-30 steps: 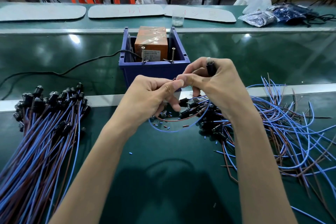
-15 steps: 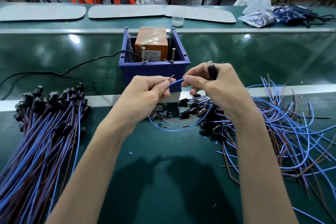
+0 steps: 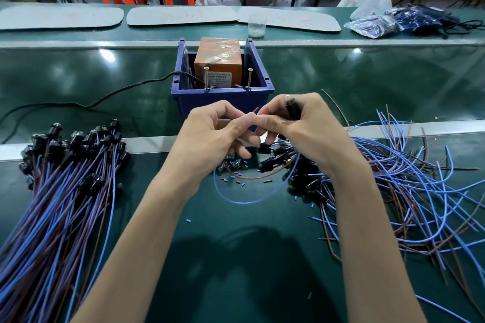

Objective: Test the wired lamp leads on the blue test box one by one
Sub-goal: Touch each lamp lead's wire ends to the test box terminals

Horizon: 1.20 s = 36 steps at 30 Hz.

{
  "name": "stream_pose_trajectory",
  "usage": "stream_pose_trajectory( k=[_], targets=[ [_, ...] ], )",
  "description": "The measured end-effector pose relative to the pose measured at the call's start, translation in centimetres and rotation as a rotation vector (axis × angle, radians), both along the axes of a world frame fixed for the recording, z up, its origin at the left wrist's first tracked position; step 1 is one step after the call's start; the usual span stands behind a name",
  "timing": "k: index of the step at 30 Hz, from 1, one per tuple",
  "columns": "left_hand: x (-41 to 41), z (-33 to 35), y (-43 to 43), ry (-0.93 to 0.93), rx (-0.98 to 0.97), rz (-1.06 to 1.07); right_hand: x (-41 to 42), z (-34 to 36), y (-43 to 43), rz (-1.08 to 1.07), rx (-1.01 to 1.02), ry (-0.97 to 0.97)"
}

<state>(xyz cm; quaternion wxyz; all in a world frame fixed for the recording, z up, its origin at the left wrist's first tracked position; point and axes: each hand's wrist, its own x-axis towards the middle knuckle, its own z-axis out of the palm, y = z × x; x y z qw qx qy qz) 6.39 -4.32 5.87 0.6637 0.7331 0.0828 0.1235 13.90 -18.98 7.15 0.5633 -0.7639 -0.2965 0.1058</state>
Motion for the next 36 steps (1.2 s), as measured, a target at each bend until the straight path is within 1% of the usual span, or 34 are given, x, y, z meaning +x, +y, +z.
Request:
stream_pose_trajectory(
  k=[7, 12, 16, 20, 23, 27, 30, 32, 34, 36],
  targets=[
    [0.1, 0.1, 0.8, 0.051, 0.096, 0.048, -0.1, -0.3, 1.1, -0.078, -0.08, -0.06],
    [0.0, 0.3, 1.2, 0.12, 0.218, 0.081, -0.4, -0.2, 1.7, -0.076, -0.168, -0.026],
    [-0.1, 0.2, 1.3, 0.157, 0.314, 0.098, -0.6, -0.5, 2.5, -0.147, -0.24, 0.037],
    [-0.4, 0.4, 1.0, 0.161, 0.472, 0.161, -0.8, -0.8, 2.9, -0.218, -0.267, 0.073],
    [-0.5, 0.7, 1.1, 0.162, 0.541, 0.207, -1.1, -0.9, 3.3, -0.231, -0.258, 0.06],
    [-0.8, 1.2, 0.9, 0.153, 0.591, 0.246, -1.1, -0.8, 3.5, -0.203, -0.188, 0.114],
    [-1.0, 1.8, 0.5, 0.144, 0.685, 0.27, -1.0, -0.9, 3.6, -0.182, -0.152, 0.13],
    [-1.5, 2.4, 0.6, 0.128, 0.752, 0.308, -0.5, -1.1, 3.2, -0.258, -0.156, 0.113],
    [-2.4, 3.1, 1.0, 0.08, 0.776, 0.363, 0.3, -1.3, 2.3, -0.357, -0.154, 0.119],
    [-3.0, 3.7, 1.3, 0.029, 0.741, 0.374, 0.7, -1.4, 1.8, -0.312, -0.151, 0.146]
  ],
)
